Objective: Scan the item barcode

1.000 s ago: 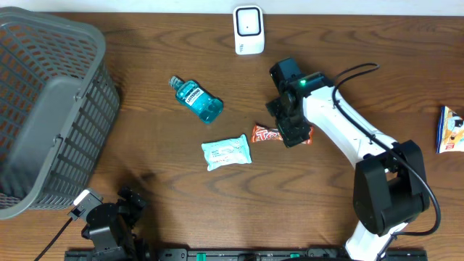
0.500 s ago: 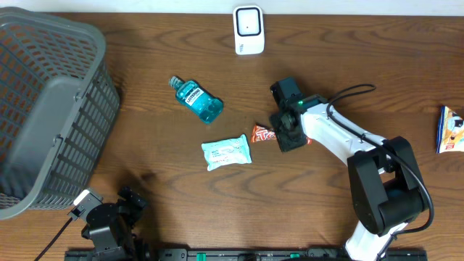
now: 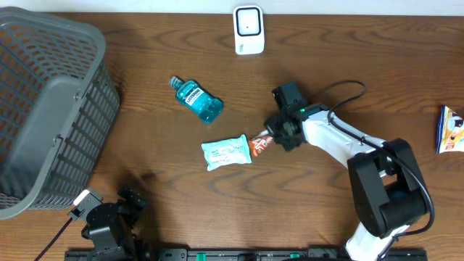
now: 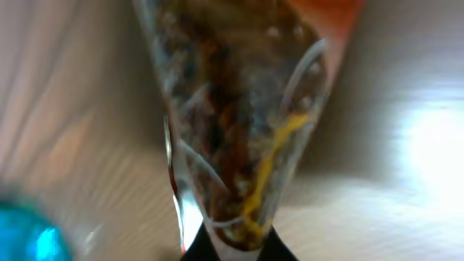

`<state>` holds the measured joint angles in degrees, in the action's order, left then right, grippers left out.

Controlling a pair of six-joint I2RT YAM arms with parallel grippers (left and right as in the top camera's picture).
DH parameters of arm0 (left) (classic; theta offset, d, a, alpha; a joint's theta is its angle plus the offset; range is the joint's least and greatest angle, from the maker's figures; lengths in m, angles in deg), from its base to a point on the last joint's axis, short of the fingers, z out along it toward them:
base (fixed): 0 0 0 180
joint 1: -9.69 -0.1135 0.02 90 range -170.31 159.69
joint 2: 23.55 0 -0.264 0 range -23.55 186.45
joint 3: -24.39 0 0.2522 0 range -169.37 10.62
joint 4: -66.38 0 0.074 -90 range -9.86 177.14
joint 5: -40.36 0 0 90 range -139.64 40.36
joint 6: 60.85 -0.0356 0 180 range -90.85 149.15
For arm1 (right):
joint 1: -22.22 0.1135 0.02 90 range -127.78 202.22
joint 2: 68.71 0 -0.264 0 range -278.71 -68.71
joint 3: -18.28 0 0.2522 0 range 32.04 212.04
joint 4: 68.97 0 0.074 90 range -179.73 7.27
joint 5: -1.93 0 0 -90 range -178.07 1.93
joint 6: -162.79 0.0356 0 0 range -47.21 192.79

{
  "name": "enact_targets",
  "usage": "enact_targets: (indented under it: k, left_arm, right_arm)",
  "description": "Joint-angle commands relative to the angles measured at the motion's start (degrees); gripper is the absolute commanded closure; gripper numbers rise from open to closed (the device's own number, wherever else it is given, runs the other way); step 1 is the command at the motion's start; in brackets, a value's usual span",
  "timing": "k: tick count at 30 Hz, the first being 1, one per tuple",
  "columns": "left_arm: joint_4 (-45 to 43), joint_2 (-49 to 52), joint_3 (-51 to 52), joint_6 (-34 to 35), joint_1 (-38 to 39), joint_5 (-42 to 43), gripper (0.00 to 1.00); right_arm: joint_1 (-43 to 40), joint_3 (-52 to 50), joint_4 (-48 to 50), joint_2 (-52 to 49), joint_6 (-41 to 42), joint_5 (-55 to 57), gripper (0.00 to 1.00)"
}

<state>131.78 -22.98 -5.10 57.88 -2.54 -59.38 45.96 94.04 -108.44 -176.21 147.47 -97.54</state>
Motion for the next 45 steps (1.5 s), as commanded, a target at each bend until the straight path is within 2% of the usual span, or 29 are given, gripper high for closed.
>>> enact_targets:
  k: [1,5,10,14,16,26,30,34,36,38,40,45]
  left_arm:
    - [1.8,-0.3,0.5,-0.3,-0.2,-0.1,0.02]
    - [1.8,-0.3,0.5,-0.3,-0.2,-0.1,0.02]
    - [1.8,-0.3,0.5,-0.3,-0.2,-0.1,0.02]
    - [1.8,-0.3,0.5,-0.3,-0.2,-0.1,0.02]
    - [1.8,-0.3,0.5,-0.3,-0.2,-0.1,0.02]
    - [1.8,-0.3,0.5,-0.3,-0.2,-0.1,0.02]
    - [1.8,-0.3,0.5,-0.3,-0.2,-0.1,0.02]
    - [1.8,-0.3,0.5,-0.3,-0.2,-0.1,0.02]
    - [1.8,-0.3,0.5,-0.3,-0.2,-0.1,0.02]
    - [1.8,-0.3,0.5,-0.3,-0.2,-0.1,0.02]
    - [1.8,-0.3,0.5,-0.3,-0.2,-0.1,0.02]
    - [1.8,-0.3,0.5,-0.3,-0.2,-0.1,0.02]
  right_arm:
    - [-1.9,-0.9,4.6,-1.2,-25.7,-25.9,0.99]
    - [-4.8,-0.9,7.5,-1.2,-32.9,-45.7,0.99]
    - [-8.6,-0.9,8.1,-1.2,-38.4,-61.4,0.99]
    - [-10.5,-0.9,15.4,-1.2,-46.4,-78.0,0.99]
    - [-10.8,-0.9,18.6,-1.2,-49.7,-80.0,0.99]
    - [-9.2,-0.9,19.1,-1.2,-59.5,-80.0,0.99]
    - [-8.5,-0.9,19.1,-1.2,-59.0,-80.0,0.99]
    - [-7.4,-0.9,16.3,-1.2,-50.4,-80.0,0.99]
    - [-7.1,-0.9,13.1,-1.2,-44.2,-80.0,0.99]
    - [-7.1,-0.9,5.0,-1.2,-34.0,-80.0,0.99]
    - [-7.1,-0.9,0.0,-1.2,-28.3,-80.0,0.99]
    - [-7.2,-0.9,-11.3,-1.2,-26.8,-80.0,0.99]
